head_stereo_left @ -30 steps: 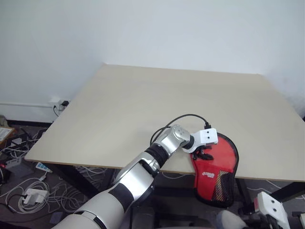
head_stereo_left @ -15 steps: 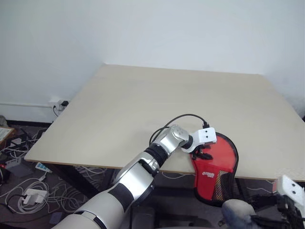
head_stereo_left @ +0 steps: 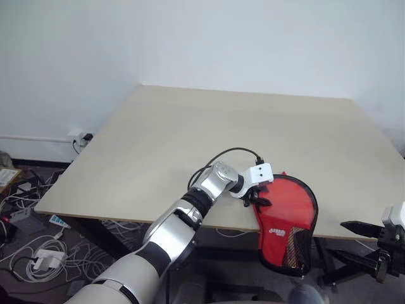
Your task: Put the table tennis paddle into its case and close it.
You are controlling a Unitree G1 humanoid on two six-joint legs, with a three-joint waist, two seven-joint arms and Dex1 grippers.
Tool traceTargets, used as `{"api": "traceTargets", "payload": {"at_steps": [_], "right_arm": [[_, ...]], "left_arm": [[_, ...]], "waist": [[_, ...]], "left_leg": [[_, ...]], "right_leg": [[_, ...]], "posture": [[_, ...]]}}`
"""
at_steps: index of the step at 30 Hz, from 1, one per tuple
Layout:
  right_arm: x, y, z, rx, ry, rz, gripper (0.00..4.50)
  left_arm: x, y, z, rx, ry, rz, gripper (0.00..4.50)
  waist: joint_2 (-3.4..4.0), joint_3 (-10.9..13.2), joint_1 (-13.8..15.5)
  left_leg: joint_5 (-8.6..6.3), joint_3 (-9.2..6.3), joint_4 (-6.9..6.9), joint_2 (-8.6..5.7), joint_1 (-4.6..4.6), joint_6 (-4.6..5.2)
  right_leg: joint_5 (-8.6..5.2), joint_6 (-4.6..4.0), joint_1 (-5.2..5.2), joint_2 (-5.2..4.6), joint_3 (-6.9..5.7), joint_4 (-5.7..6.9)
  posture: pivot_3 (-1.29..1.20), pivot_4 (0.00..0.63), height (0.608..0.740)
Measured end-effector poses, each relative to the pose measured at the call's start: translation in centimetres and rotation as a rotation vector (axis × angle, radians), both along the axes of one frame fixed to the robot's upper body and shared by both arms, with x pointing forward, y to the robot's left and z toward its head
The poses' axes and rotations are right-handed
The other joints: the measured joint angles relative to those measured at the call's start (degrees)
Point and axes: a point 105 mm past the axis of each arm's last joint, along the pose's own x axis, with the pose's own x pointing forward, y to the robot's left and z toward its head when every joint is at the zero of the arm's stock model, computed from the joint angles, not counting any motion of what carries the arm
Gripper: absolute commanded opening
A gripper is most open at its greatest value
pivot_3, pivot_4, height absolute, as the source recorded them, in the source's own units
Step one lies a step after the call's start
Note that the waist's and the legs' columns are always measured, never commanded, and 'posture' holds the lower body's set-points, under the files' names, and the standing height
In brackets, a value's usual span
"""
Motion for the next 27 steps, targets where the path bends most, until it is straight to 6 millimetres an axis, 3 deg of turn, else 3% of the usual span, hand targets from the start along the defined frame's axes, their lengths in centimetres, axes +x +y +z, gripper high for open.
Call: {"api": "traceTargets", "payload": {"at_steps": [5, 11, 19, 22, 27], "right_arm": [[2.4, 1.7, 1.7, 0.04, -0.141, -0.046, 4.48], [4.8, 4.1, 1.6, 0.03, -0.233, -0.085, 4.48], [8.6, 6.6, 3.7, -0.015, -0.354, -0.042, 4.48], [9.2, 7.4, 4.2, -0.035, -0.36, 0.007, 4.48], [10.5, 7.1, 3.7, -0.029, -0.306, 0.006, 4.48]], "left_arm": [[-0.1, 2.1, 0.4, -0.009, 0.018, -0.013, 2.35], [-0.6, 8.5, 1.2, -0.013, 0.054, -0.008, 2.35], [-2.2, 14.9, 5.2, -0.069, 0.072, 0.06, 2.35], [-3.0, 16.8, 4.7, -0.046, 0.09, 0.119, 2.35], [-4.2, 18.5, 2.1, -0.005, 0.137, 0.228, 2.35]], "waist": [[0.21, 0.0, -0.4], [0.64, 0.2, -0.5], [0.87, 0.4, -0.5], [0.9, 0.4, -0.4], [0.89, 0.4, -0.3]], "left_leg": [[0.01, 0.03, -0.07, 0.03, 0.01, -0.02], [0.02, 0.13, -0.14, -0.01, 0.0, -0.02], [0.02, 0.13, -0.11, -0.05, 0.0, -0.01], [0.05, 0.11, -0.16, -0.05, 0.02, -0.05], [0.05, 0.13, -0.15, -0.07, 0.02, -0.03]], "right_leg": [[0.0, -0.01, -0.08, 0.01, 0.06, 0.02], [0.02, -0.05, -0.17, -0.01, 0.17, 0.04], [0.02, -0.06, -0.18, -0.01, 0.23, 0.06], [0.02, -0.06, -0.17, 0.05, 0.23, 0.09], [0.02, -0.05, -0.16, 0.06, 0.23, 0.11]], "posture": [[0.0, 0.0, 0.715], [0.0, 0.0, 0.715], [0.0, 0.0, 0.715], [0.0, 0.0, 0.715], [0.0, 0.0, 0.715]]}}
